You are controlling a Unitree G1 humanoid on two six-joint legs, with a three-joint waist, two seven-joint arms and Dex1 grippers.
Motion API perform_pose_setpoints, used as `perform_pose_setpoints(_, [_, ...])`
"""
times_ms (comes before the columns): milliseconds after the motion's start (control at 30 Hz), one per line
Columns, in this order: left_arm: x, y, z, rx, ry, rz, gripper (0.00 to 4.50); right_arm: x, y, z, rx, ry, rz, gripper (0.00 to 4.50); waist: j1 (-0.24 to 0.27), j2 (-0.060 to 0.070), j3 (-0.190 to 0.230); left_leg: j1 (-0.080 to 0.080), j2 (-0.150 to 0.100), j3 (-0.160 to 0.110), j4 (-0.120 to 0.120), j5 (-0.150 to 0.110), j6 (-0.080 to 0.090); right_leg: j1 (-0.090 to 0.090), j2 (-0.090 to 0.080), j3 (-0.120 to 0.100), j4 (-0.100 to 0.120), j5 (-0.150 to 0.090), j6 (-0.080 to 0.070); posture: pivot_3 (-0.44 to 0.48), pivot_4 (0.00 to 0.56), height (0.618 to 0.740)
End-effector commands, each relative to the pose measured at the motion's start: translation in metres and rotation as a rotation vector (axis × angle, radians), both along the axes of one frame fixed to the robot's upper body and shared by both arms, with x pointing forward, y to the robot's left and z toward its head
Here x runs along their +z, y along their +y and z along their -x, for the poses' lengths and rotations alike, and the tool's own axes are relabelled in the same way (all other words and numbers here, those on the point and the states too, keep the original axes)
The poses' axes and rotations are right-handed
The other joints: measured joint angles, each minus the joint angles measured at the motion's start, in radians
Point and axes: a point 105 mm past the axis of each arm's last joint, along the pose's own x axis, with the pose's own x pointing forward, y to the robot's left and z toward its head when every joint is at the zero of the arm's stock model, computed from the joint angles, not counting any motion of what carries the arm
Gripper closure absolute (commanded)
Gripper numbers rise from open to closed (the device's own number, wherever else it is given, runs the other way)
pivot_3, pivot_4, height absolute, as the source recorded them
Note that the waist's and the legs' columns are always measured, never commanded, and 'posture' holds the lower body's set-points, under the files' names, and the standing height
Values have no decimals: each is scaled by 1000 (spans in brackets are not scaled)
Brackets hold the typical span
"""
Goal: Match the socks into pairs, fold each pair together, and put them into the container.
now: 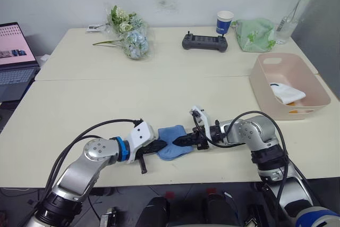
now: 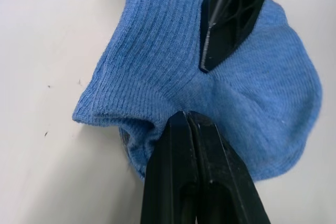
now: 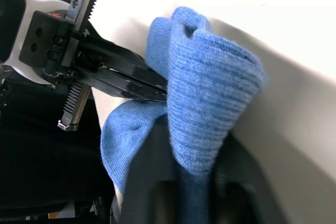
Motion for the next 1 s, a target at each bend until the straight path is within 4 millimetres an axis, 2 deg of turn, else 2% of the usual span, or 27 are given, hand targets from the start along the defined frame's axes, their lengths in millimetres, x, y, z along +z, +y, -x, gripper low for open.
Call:
perform_pose_setpoints(33, [13, 4, -1, 15, -11, 47, 4500, 14, 1, -5, -4, -67, -37, 4460, 0, 0, 0, 0, 0, 0, 0, 0, 0, 0, 0, 0, 0, 0, 0, 0, 150, 740])
perform_pose_setpoints(67, [23, 3, -2, 17, -24, 89, 4500, 16, 0, -6, -9, -86, -43, 4460, 0, 0, 0, -1, 0, 0, 0, 0, 0, -1, 0, 0, 0, 0, 0, 0, 150, 740])
perform_pose_setpoints(167, [61, -4, 2, 10, -26, 258, 3913, 31, -14, -14, -26, -242, -27, 4500, 0, 0, 0, -4, 0, 0, 1, 0, 0, -4, 0, 0, 1, 0, 0, 0, 150, 740])
perform_pose_setpoints(200, [71, -6, 4, 5, -26, 291, 3616, 37, -19, -17, -36, -290, -19, 4500, 2, 0, 0, -5, 0, 0, 1, 0, 0, -5, 0, 0, 1, 0, 0, 0, 150, 740])
perform_pose_setpoints(267, [94, -9, 3, -11, -43, 327, 2955, 61, -36, -26, -83, -405, -11, 4500, 10, 0, 1, -6, -1, 0, 2, 0, 0, -5, -1, -1, 0, 0, 0, 0, 150, 740])
perform_pose_setpoints(433, [133, -22, -10, -47, -116, 363, 1448, 106, -76, -46, -182, -684, 72, 4500, 10, -1, 1, -5, -1, 1, 2, 0, 0, -3, -1, -1, 0, 0, 0, 0, 150, 740])
perform_pose_setpoints(500, [156, -40, -20, -90, -178, 397, 788, 135, -107, -63, -291, -857, 156, 4500, 12, -2, 1, -5, -1, 1, 2, 0, 0, -3, -1, -1, 0, 0, 0, 0, 150, 740])
perform_pose_setpoints(567, [170, -53, -26, -118, -214, 424, 131, 155, -128, -74, -374, -965, 214, 4500, 12, -2, 2, -5, -1, 1, 3, 0, 0, -2, -1, -1, 0, 0, 0, 0, 150, 740])
perform_pose_setpoints(667, [198, -87, -35, -209, -281, 485, 44, 195, -185, -94, -503, -1260, 534, 4500, 14, -3, 2, -5, -2, 4, 3, 0, 0, -2, -1, -1, -1, 0, 0, 0, 150, 740])
perform_pose_setpoints(767, [201, -103, -43, -227, -299, 491, 44, 207, -223, -103, -473, -1425, 821, 4500, 12, -3, 2, -6, -1, 6, 2, 0, 0, -3, -2, 0, -2, 0, 1, 0, 150, 740])
perform_pose_setpoints(800, [200, -106, -44, -235, -300, 487, 44, 207, -238, -106, -434, -1474, 953, 4500, 7, -3, 2, -5, -1, 8, 2, 0, 0, -3, -2, 0, -2, 0, 1, 0, 150, 740])
perform_pose_setpoints(900, [199, -117, -45, -265, -307, 486, 44, 201, -267, -114, -316, -1529, 1208, 4500, -10, -3, 2, -5, 1, 14, 1, 0, 0, -4, -1, 1, -1, 0, 1, 0, 150, 740])
perform_pose_setpoints(1000, [208, -129, -47, -274, -309, 520, 44, 179, -285, -117, -120, -1478, 1363, 4500, -18, -3, 3, -5, 1, 17, 1, 0, 0, -5, -1, 3, 0, 0, 1, 0, 150, 740])
